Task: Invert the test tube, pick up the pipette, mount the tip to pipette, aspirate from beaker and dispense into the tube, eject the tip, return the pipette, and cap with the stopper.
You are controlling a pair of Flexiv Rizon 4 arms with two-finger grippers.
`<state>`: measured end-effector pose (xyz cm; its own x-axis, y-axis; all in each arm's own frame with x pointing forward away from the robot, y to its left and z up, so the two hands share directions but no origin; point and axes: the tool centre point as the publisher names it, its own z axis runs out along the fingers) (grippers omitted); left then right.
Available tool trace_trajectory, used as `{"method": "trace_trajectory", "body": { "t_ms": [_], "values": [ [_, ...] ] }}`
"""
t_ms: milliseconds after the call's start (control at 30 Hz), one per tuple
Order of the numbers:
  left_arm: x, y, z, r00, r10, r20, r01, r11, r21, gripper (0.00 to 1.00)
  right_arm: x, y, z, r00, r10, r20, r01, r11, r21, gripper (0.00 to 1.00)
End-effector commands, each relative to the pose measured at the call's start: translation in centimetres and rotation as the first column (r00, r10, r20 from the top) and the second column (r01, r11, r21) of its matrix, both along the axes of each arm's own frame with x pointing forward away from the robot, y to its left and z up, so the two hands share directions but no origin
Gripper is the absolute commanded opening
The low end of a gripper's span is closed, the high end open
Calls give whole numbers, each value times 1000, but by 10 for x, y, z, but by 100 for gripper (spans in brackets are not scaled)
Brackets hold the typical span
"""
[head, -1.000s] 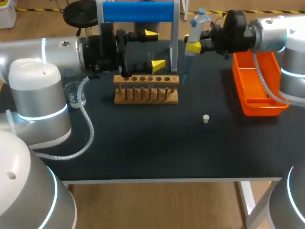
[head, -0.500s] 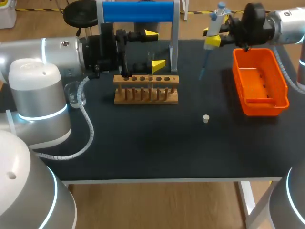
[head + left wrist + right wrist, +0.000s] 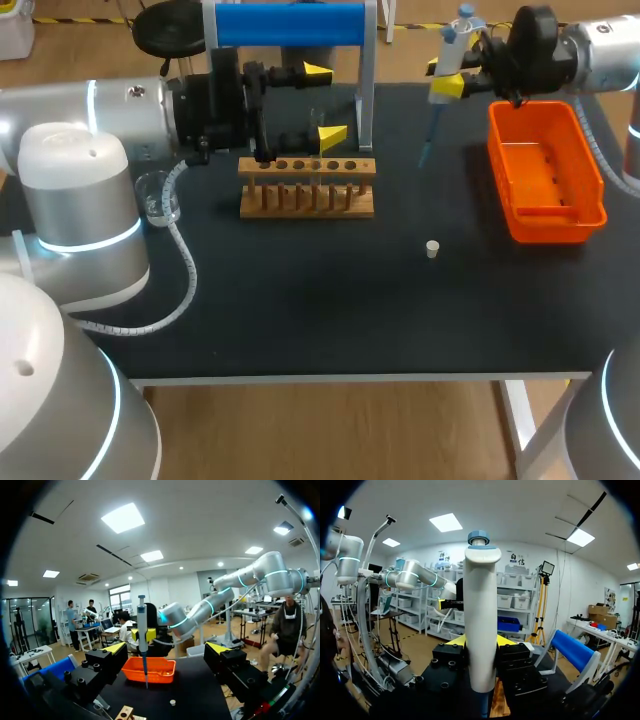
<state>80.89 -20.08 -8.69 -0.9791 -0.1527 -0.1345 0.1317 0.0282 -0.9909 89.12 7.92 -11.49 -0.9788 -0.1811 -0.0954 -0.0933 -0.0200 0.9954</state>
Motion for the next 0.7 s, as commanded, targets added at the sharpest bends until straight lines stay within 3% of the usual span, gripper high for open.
{"method": "trace_trajectory", "body": {
  "t_ms": [33, 267, 700],
  "values": [
    [-1, -1, -1, 1000, 5, 2, -5, 1000, -3, 100, 0, -1, 1, 1000, 0, 0, 0, 1000, -3, 0],
    [-1, -1, -1, 1000, 5, 2, -5, 1000, -3, 100, 8, -18, 2, 1000, -7, -17, 7, 1000, -11, 0],
    [-1, -1, -1, 1000, 5, 2, -5, 1000, -3, 100, 22, -90, 7, 998, -62, -22, 62, 998, -25, 0]
  ]
}}
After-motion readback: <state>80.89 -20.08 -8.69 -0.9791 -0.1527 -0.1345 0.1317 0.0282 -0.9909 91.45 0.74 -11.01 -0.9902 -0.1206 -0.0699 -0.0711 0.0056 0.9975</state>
